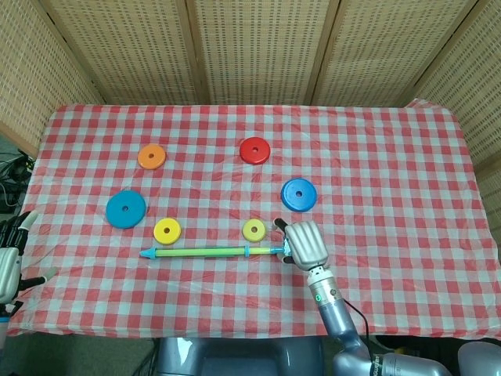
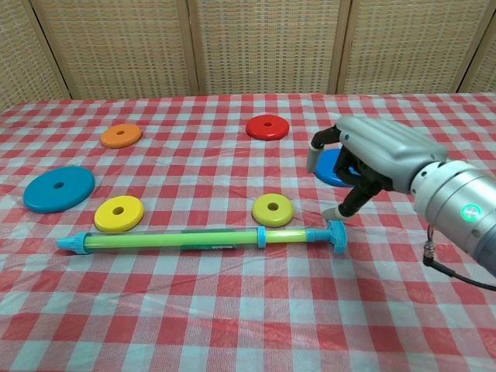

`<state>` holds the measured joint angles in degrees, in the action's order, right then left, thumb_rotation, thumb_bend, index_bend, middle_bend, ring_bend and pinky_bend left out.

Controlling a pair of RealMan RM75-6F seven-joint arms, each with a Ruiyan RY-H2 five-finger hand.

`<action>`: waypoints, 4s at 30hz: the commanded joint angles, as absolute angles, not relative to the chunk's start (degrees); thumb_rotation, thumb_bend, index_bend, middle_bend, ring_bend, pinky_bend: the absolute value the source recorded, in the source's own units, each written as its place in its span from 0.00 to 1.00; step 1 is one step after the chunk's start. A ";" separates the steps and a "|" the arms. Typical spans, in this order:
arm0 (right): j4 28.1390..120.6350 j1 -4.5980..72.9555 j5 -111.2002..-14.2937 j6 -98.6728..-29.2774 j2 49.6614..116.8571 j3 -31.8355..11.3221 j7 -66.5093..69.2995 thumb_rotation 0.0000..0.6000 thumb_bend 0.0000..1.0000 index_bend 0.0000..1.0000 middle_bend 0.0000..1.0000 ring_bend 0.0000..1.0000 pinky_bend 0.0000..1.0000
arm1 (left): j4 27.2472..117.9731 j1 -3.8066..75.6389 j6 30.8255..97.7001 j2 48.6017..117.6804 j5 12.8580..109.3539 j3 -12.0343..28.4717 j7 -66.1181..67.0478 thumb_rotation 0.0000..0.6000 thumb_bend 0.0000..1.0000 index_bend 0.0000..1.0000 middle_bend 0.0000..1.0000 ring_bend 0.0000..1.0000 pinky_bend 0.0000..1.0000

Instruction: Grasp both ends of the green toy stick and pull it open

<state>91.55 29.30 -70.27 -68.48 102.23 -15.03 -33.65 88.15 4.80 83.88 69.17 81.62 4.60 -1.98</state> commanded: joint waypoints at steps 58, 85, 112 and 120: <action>80.08 32.62 -63.00 -64.71 107.52 -11.20 -29.19 1.00 0.58 0.73 1.00 1.00 0.79 | 88.62 5.50 82.82 68.77 81.31 4.29 -2.98 1.00 0.13 0.00 0.00 0.00 0.00; 94.10 40.87 -43.21 -72.19 100.62 -25.94 -49.92 1.00 0.60 0.80 1.00 1.00 0.80 | 94.17 13.15 71.67 66.88 72.82 9.30 2.03 1.00 0.16 0.19 0.00 0.00 0.00; 95.92 47.22 -32.29 -75.77 95.29 -29.15 -50.88 1.00 0.60 0.81 1.00 1.00 0.80 | 95.60 31.30 59.10 75.16 52.54 17.15 17.28 1.00 0.28 0.39 0.00 0.00 0.00; 96.12 47.20 -31.49 -76.16 93.87 -27.94 -49.12 1.00 0.60 0.81 1.00 1.00 0.80 | 91.14 37.70 55.07 82.39 45.87 17.19 20.40 1.00 0.28 0.40 0.00 0.00 0.00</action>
<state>96.10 47.22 -31.58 -76.09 93.98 -28.05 -49.23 92.62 36.21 56.05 80.79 47.30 17.14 19.62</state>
